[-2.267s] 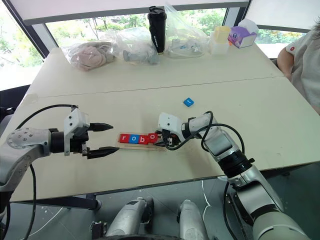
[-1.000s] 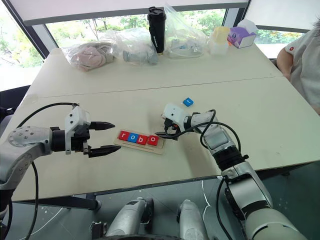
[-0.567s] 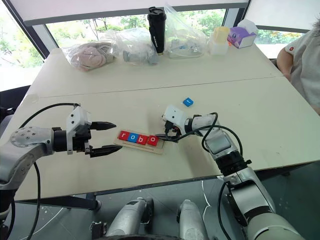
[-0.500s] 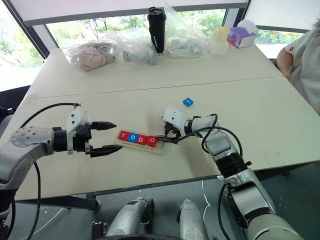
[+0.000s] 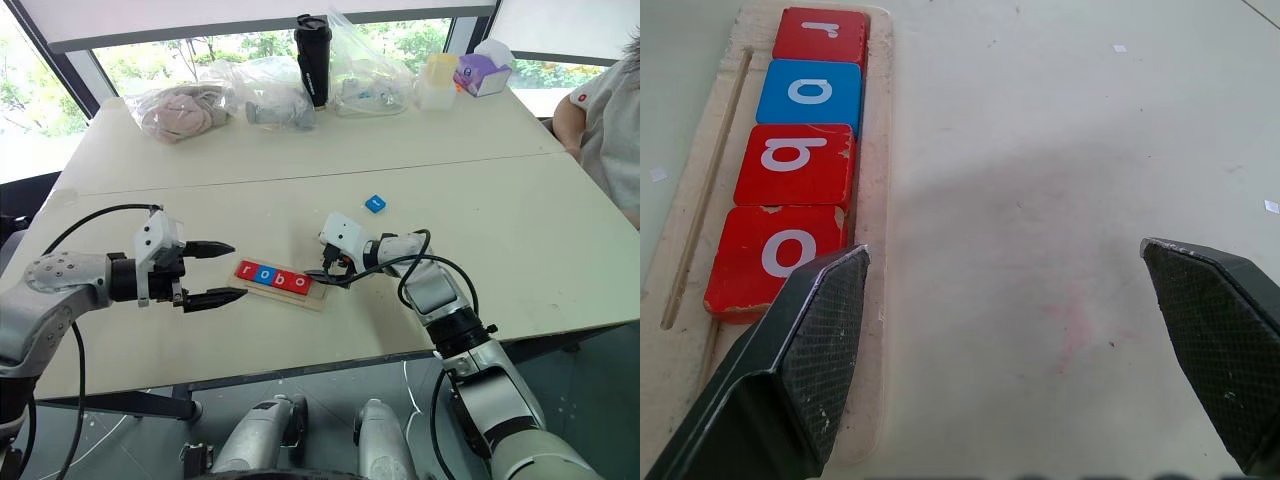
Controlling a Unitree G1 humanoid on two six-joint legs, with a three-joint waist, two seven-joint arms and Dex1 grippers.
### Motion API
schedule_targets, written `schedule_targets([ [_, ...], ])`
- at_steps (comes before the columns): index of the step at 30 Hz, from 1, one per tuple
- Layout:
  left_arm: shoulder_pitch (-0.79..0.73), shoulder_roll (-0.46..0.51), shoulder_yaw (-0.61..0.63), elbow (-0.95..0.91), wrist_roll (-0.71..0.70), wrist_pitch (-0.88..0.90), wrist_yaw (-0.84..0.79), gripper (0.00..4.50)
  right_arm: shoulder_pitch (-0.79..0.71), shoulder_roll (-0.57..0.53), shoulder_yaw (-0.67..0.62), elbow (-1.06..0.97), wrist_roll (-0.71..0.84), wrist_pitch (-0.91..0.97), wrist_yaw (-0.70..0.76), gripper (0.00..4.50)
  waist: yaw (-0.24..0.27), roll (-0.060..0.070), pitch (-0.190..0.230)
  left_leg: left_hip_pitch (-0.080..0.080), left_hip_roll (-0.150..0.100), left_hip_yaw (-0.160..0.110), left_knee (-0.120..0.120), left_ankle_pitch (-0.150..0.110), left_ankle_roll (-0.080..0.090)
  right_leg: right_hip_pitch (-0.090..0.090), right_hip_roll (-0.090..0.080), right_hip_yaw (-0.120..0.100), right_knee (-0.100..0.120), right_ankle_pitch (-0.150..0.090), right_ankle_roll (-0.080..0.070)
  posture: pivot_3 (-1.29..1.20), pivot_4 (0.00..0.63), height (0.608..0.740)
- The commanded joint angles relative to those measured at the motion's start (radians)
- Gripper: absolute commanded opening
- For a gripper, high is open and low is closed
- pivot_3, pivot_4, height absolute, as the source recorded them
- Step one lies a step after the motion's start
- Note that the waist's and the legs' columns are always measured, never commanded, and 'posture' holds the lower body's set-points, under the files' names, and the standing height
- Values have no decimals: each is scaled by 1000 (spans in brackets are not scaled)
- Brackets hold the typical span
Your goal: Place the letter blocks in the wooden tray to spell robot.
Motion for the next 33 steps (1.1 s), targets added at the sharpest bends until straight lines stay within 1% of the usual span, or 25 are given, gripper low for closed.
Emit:
schedule_targets([
  [1, -12, 0, 7, -12, 2, -3, 6, 4500, -18, -16, -29, -14, -5, -25, -27, 4453, 0, 0, 0, 0, 0, 0, 0, 0, 0, 0, 0, 0, 0, 0, 0, 0, 150, 740],
  [5, -10, 0, 13, -16, 1, -2, 10, 4500, -80, -44, -98, 67, 6, -49, -76, 4453, 1, 0, 0, 0, 0, 0, 0, 0, 0, 0, 0, 0, 0, 0, 0, 0, 150, 740],
  [6, -12, -2, 18, -18, -3, -1, 12, 4500, -110, -44, -132, 110, 20, -50, -101, 4453, 0, 0, 0, 0, 0, 0, 0, 0, 0, 0, 0, 0, 0, 0, 0, 0, 150, 740],
  [8, -41, -21, 35, -14, -27, 7, 28, 4500, -209, -41, -215, 287, 40, -67, -192, 4453, -1, 0, 0, 0, 0, 0, 0, 1, -1, 1, 0, 0, 0, 0, 0, 0, 150, 740],
  [10, -68, -33, 43, -5, -35, 12, 38, 4500, -280, -33, -262, 448, 55, -77, -241, 4453, 0, 0, 0, 0, 0, 0, 0, 2, -2, 1, 0, 0, 0, 0, 0, 0, 150, 740],
  [15, -115, -63, 46, 26, -16, -10, 76, 4500, -385, -7, -300, 693, 58, -123, -245, 4453, -3, -1, 0, 0, 0, 0, -2, 3, 0, 1, 0, 0, 1, 0, 0, 0, 150, 740],
  [19, -149, -99, 51, 43, -11, -23, 111, 4500, -442, 4, -308, 841, 52, -146, -246, 4453, -5, -1, 0, 0, 0, 0, -2, 4, 0, 1, 1, 0, 1, 0, 0, 0, 150, 740],
  [24, -155, -133, 47, 55, 13, -52, 156, 4500, -487, 22, -311, 972, 41, -186, -273, 4453, -5, -1, 0, 0, 0, 0, -1, 4, -1, 1, 1, 0, 2, 0, 0, 0, 150, 740],
  [27, -148, -142, 44, 48, 14, -53, 166, 4500, -495, 32, -308, 1013, 31, -203, -280, 4453, -4, -1, 0, 0, 0, 0, -1, 5, -1, 1, 2, 0, 2, 0, 0, 0, 150, 740],
  [29, -142, -146, 41, 42, 14, -52, 172, 4500, -489, 40, -302, 1032, 21, -212, -287, 3944, -5, -1, 0, 0, 0, 0, -1, 5, -1, 1, 1, 0, 2, 0, 0, 0, 150, 740],
  [30, -139, -147, 42, 39, 14, -51, 176, 4500, -484, 43, -299, 1038, 16, -216, -285, 3558, -5, -1, 0, 0, 0, 0, -1, 5, -1, 1, 1, 0, 2, 0, 0, 0, 150, 740],
  [31, -137, -147, 44, 37, 12, -49, 178, 4500, -481, 44, -298, 1042, 13, -218, -283, 3099, -6, -1, 0, 0, 0, 0, -1, 5, -1, 1, 2, 0, 2, 0, 0, 0, 150, 740],
  [33, -129, -147, 46, 32, 11, -48, 180, 4500, -474, 46, -300, 1045, 9, -223, -289, 2018, -6, -1, 0, 0, 0, 0, -1, 5, -1, 1, 2, 0, 2, 0, 0, 0, 150, 740],
])
